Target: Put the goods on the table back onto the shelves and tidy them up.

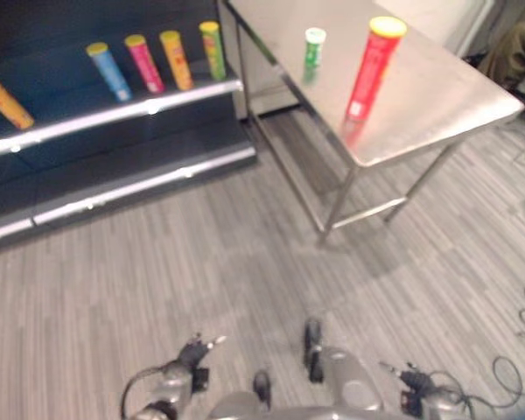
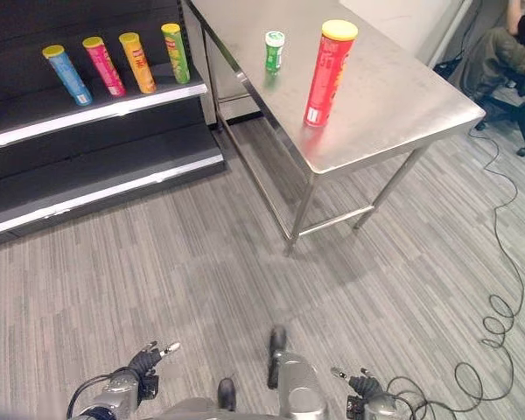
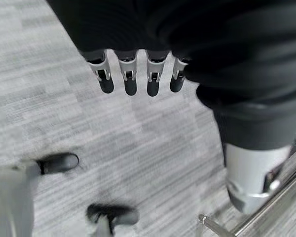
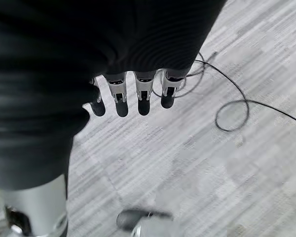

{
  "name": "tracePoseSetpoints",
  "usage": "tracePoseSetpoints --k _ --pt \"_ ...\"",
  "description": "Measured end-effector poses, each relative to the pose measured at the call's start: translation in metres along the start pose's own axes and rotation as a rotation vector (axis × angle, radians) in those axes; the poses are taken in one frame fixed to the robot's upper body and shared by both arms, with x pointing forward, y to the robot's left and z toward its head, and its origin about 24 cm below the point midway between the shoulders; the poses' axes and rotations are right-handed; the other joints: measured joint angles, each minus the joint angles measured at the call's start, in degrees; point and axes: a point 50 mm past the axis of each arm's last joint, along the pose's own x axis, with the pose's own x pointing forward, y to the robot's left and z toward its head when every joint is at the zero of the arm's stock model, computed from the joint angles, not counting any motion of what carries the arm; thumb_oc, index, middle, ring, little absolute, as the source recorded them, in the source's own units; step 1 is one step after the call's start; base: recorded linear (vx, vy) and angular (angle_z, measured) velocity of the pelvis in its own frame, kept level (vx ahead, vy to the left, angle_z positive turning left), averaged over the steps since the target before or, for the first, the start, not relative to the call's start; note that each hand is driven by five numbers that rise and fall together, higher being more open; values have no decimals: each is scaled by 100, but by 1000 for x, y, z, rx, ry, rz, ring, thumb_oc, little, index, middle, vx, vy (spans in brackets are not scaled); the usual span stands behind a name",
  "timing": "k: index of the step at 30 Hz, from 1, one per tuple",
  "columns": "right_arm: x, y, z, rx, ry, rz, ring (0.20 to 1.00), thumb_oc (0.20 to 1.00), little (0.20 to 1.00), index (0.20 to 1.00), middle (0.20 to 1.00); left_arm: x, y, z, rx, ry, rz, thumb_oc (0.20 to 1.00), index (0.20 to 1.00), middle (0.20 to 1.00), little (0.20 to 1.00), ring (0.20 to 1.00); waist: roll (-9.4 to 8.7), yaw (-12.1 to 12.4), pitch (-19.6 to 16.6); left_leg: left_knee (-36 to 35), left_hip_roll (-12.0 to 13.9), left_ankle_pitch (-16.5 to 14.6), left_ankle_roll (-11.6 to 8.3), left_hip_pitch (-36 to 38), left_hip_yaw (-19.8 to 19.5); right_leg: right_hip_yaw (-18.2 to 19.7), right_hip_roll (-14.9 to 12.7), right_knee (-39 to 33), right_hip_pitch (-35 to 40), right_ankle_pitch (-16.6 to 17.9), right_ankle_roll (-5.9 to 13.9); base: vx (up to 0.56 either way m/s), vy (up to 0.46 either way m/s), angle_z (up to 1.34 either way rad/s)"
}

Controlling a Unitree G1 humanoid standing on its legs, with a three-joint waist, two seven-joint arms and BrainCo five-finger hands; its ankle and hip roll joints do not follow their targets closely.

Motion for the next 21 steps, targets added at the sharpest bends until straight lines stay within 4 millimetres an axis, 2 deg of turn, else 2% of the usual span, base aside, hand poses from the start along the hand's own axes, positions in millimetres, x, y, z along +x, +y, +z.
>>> tracePoseSetpoints --k 1,2,3,5,6,7,9,10,11,13,14,16,17,18,19,20,21 --pt "-1 -5 -5 -1 15 -12 1000 1000 1000 1000 1000 -1 -3 -5 -3 14 -12 1000 1000 1000 1000 1000 139 -43 -72 77 148 -110 -143 25 -149 -20 151 -24 114 -33 -121 394 -47 56" --pt "-2 -9 -13 -6 35 -22 1000 1000 1000 1000 1000 -1 -6 -4 -5 10 -20 1000 1000 1000 1000 1000 200 -64 -96 162 278 -127 -196 94 -170 -66 275 -28 211 -147 -358 445 -53 44" --pt "-2 -11 -11 -8 33 -26 1000 1000 1000 1000 1000 -1 -5 -7 -4 17 -19 1000 1000 1000 1000 1000 256 -38 -115 296 400 -173 -342 139 -148 -85 397 -43 319 -250 -535 425 -55 17" --pt "-1 -12 -4 6 11 -30 1000 1000 1000 1000 1000 -2 -4 -11 -5 29 -20 1000 1000 1000 1000 1000 265 -57 -118 863 473 -266 -585 93 -151 -184 504 -202 662 -313 -692 318 -50 11" --pt "-1 -14 -3 14 9 -35 1000 1000 1000 1000 1000 -3 -5 -11 -7 26 -23 1000 1000 1000 1000 1000 241 -57 -135 1602 497 -358 -809 -118 -104 -189 557 -463 937 -228 -783 271 -56 2" --pt "0 -14 2 21 -10 -35 1000 1000 1000 1000 1000 -3 -6 -12 -10 25 -26 1000 1000 1000 1000 1000 250 -42 -149 2099 497 -347 -891 -283 -116 -156 597 -569 1088 -297 -788 275 -59 -13" --pt "2 -14 15 9 -56 -28 1000 1000 1000 1000 1000 -3 -9 -14 -27 27 -33 1000 1000 1000 1000 1000 302 9 -154 4141 535 -200 -1430 -1135 -263 -24 726 -643 1249 -376 -970 222 -43 -38" --pt "2 -12 21 7 -74 -22 1000 1000 1000 1000 1000 -4 -9 -16 -31 32 -32 1000 1000 1000 1000 1000 355 64 -183 4552 520 -78 -1509 -1370 -326 50 762 -653 1350 -425 -1014 275 4 -51" --pt "2 -12 20 3 -71 -20 1000 1000 1000 1000 1000 -4 -10 -17 -32 37 -33 1000 1000 1000 1000 1000 333 73 -175 4903 507 -42 -1501 -1575 -314 81 773 -658 1464 -344 -1126 300 46 -35" --pt "3 -9 25 5 -76 -16 1000 1000 1000 1000 1000 -4 -10 -16 -34 34 -32 1000 1000 1000 1000 1000 249 134 -132 5317 490 82 -1285 -1981 -248 273 741 -716 1656 -616 -1204 312 90 -25" --pt "3 -7 23 11 -69 -10 1000 1000 1000 1000 1000 -4 -9 -15 -44 29 -31 1000 1000 1000 1000 1000 178 213 -112 5170 557 67 -1241 -2049 -95 331 712 -758 1768 -456 -1218 239 109 -42" --pt "3 -2 27 8 -80 2 1000 1000 1000 1000 1000 -3 -4 -8 -52 8 -17 1000 1000 1000 1000 1000 115 282 -86 4458 716 55 -1214 -2164 -2 482 710 -879 1950 -466 -1179 377 262 -41" --pt "3 2 26 0 -77 14 1000 1000 1000 1000 1000 -3 -3 -9 -49 11 -14 1000 1000 1000 1000 1000 25 237 -44 3620 903 65 -1198 -2217 76 507 709 -1094 2159 -517 -1026 446 395 -15" --pt "3 5 23 -10 -66 23 1000 1000 1000 1000 1000 -3 -3 -7 -44 4 -16 1000 1000 1000 1000 1000 30 259 -93 2496 932 97 -1247 -2110 84 663 708 -1217 2196 -551 -834 452 423 -12" --pt "3 7 25 -10 -68 26 1000 1000 1000 1000 1000 -2 -5 -4 -33 -6 -23 1000 1000 1000 1000 1000 32 288 -92 1307 952 245 -1275 -1999 -43 760 702 -1360 2216 -500 -752 255 287 -49" --pt "4 8 32 -14 -78 28 1000 1000 1000 1000 1000 -1 -7 -2 -26 -6 -26 1000 1000 1000 1000 1000 95 341 -9 4 949 585 -1269 -1914 -508 943 711 -1363 2198 -492 -720 290 314 -77" --pt "6 8 37 -14 -73 22 1000 1000 1000 1000 1000 0 -6 -2 -17 2 -16 1000 1000 1000 1000 1000 190 345 70 -332 913 785 -1282 -1951 -1090 1093 745 -1359 2255 -498 -674 244 362 -79"
